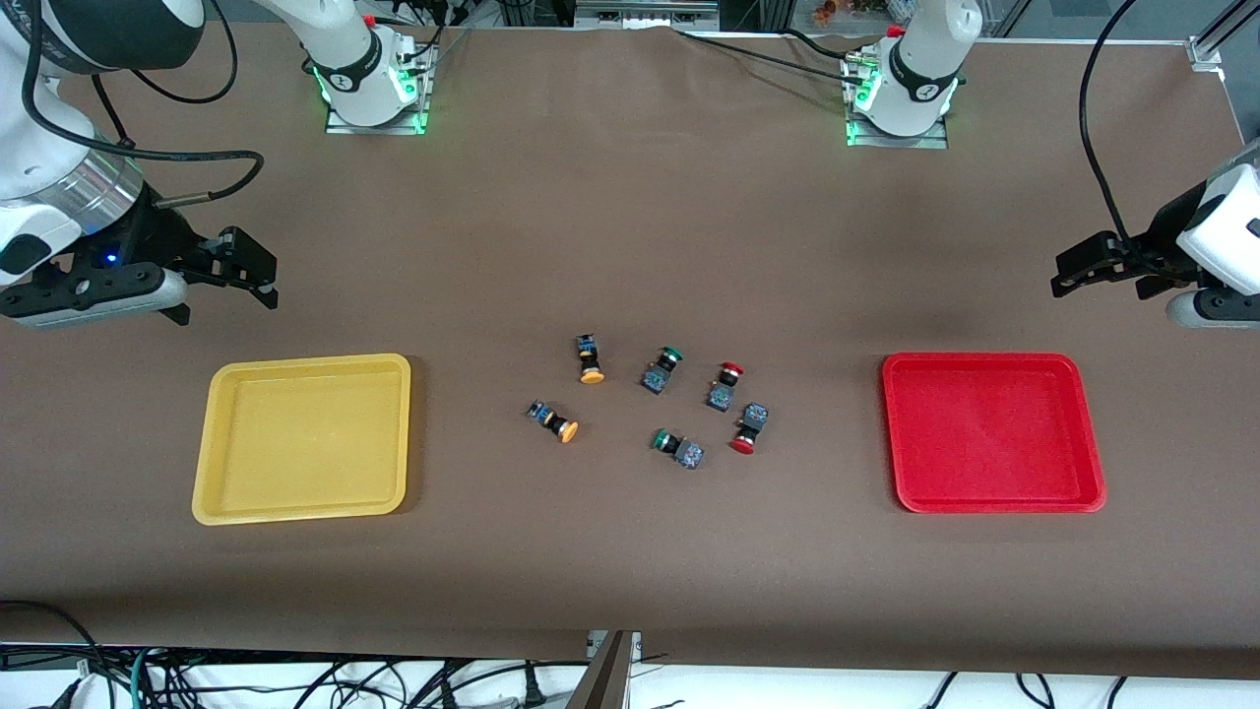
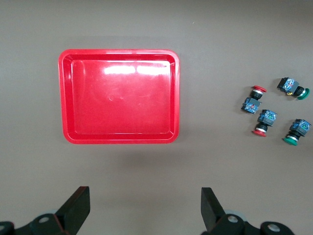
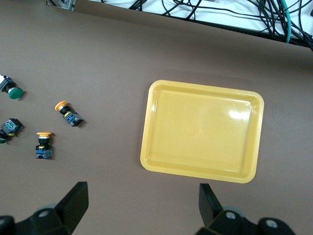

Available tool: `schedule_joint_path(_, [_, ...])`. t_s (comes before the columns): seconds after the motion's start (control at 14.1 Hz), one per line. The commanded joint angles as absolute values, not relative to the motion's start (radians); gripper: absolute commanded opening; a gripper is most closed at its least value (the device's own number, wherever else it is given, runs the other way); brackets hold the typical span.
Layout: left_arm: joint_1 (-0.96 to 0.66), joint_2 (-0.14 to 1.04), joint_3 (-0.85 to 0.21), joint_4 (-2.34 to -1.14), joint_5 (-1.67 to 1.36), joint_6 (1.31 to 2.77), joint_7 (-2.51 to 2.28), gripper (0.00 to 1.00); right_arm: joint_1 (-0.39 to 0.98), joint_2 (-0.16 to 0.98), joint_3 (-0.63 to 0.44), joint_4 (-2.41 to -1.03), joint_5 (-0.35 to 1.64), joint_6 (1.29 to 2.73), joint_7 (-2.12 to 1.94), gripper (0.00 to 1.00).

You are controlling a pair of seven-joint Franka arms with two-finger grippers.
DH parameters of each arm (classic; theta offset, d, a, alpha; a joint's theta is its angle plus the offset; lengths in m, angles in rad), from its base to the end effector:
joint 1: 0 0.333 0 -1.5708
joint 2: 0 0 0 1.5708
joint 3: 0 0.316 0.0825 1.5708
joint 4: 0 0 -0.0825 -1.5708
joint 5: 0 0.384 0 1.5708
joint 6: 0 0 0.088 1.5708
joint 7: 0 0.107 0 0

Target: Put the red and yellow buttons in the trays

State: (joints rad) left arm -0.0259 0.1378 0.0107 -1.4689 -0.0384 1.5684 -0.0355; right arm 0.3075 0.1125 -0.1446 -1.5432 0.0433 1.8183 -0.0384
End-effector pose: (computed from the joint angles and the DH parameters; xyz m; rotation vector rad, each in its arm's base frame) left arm 0.5955 -0.0136 0.5931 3.1049 0.0324 -0.0609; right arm 0.6015 0.1073 0.5967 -3.0797 -0.3034 -0.2509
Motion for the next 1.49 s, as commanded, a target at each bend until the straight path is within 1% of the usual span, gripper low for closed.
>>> schedule_joint_path(0.0, [-0.028, 0.16, 0.005, -1.427, -0.02, 1.557, -0.035, 1.0, 0.307, 0.104, -0.147, -1.54, 0.035, 1.798, -0.038, 1.0])
schedule_joint_path(0.57, [-0.02, 0.161, 0.009, -1.416, -0.021, 1.552, -0.031, 1.0, 0.305, 0.107, -0.149, -1.545, 0.048, 1.746, -0.029, 1.0])
schedule_joint_path(1.28, [-0.005, 0.164, 0.009, -1.424, -0.02, 1.545, -0.026, 1.0, 0.311, 0.123, -0.141, -1.54, 0.055, 1.759, -0.037, 1.0])
schedule_joint_path(1.42, [-0.003, 0.192, 0.008, -1.417, -0.029, 1.548, -0.023, 1.0, 0.31, 0.13, -0.138, -1.542, 0.073, 1.759, -0.032, 1.0])
